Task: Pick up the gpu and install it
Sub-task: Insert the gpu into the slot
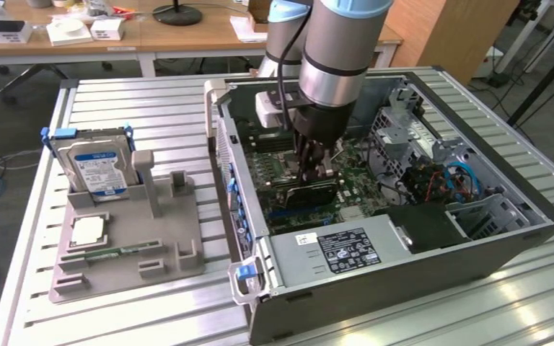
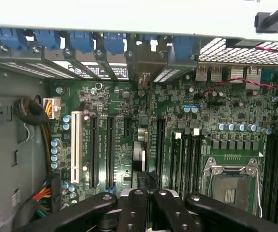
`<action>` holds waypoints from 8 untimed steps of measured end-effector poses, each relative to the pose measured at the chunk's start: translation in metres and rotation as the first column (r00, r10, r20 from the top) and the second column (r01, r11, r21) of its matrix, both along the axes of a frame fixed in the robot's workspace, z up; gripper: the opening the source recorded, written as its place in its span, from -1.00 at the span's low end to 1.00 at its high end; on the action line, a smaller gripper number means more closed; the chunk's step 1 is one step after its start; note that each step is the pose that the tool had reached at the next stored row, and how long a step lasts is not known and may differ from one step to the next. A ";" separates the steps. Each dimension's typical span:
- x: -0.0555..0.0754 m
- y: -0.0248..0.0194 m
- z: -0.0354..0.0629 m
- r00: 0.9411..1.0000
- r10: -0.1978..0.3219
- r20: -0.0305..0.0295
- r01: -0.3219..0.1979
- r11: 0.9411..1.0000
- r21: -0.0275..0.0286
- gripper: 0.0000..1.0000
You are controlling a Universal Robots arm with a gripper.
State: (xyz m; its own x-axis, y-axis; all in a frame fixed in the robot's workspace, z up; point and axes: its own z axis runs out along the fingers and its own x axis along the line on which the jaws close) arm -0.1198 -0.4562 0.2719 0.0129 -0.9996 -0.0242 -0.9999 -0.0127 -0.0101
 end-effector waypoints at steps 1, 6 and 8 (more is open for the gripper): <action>0.000 0.0000 -0.0008 1.000 0.000 0.000 0.000 1.000 0.000 -0.80; 0.000 0.0000 -0.0014 1.000 0.000 0.000 0.000 1.000 0.000 -0.80; 0.000 0.0000 -0.0023 1.000 0.000 0.000 0.000 1.000 0.000 -0.80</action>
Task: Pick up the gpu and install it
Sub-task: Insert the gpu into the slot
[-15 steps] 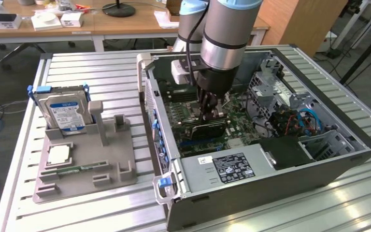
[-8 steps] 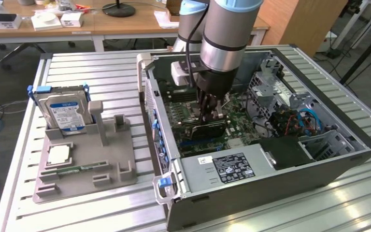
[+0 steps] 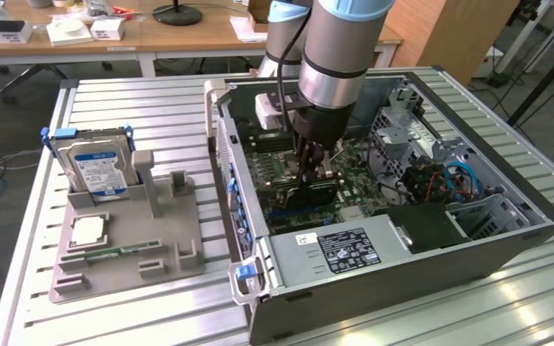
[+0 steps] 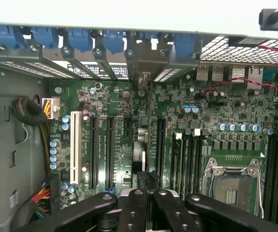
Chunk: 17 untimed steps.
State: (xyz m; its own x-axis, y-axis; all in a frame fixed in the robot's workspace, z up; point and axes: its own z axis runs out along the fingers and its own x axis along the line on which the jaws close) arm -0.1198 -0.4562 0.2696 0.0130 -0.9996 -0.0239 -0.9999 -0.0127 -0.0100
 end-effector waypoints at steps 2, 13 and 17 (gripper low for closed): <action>0.000 0.0000 0.0000 1.000 0.000 0.000 0.000 1.000 0.000 -0.80; 0.000 0.0000 -0.0027 1.000 0.000 0.000 0.000 1.000 0.000 -0.80; 0.000 0.0000 -0.0027 1.000 0.000 0.000 0.000 1.000 0.000 -0.80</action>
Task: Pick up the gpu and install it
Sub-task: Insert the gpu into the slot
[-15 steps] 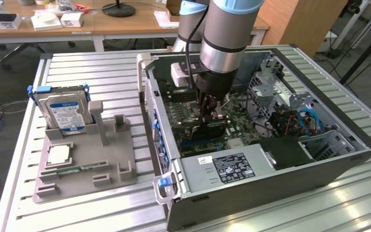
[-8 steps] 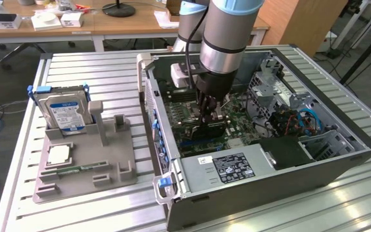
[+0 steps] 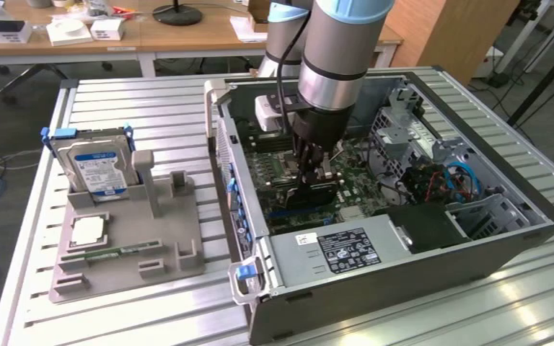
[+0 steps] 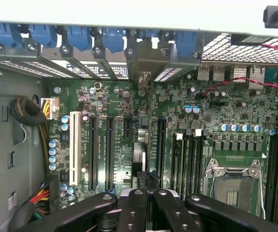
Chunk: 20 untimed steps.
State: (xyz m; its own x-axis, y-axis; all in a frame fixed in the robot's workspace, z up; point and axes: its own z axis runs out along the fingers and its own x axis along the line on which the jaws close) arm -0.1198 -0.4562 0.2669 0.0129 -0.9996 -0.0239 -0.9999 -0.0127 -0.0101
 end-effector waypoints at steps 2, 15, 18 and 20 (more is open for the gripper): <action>0.000 0.0000 -0.0003 1.000 0.000 0.000 0.000 1.000 0.000 -0.80; 0.000 0.0000 -0.0017 1.000 0.000 0.000 0.000 1.000 0.000 -0.80; 0.000 0.0001 -0.0034 1.000 0.000 0.000 0.000 1.000 0.001 -0.80; 0.000 0.0000 -0.0035 1.000 0.000 0.000 0.000 1.000 0.001 -0.80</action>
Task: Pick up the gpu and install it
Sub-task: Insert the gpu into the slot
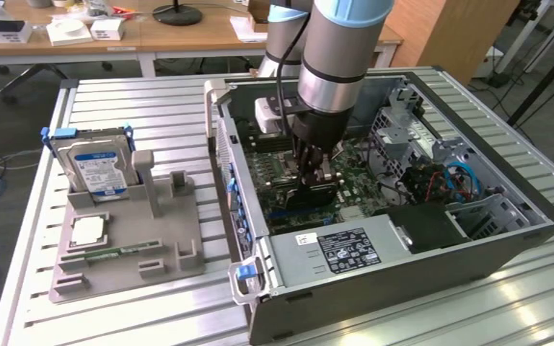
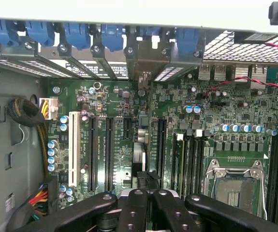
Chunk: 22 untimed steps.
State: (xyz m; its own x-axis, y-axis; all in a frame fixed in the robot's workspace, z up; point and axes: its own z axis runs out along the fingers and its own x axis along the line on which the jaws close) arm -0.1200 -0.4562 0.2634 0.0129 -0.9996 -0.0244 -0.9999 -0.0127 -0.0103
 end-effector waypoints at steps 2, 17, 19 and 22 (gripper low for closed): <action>0.000 0.0000 0.0001 1.000 0.000 0.000 0.000 1.000 0.000 -0.80; -0.006 0.0000 -0.0032 1.000 0.000 0.005 0.000 1.000 0.000 -0.80; -0.006 0.0000 -0.0033 1.000 0.000 0.005 0.000 1.000 -0.001 -0.80; -0.006 -0.0001 -0.0039 1.000 0.000 0.004 0.000 1.000 -0.001 -0.80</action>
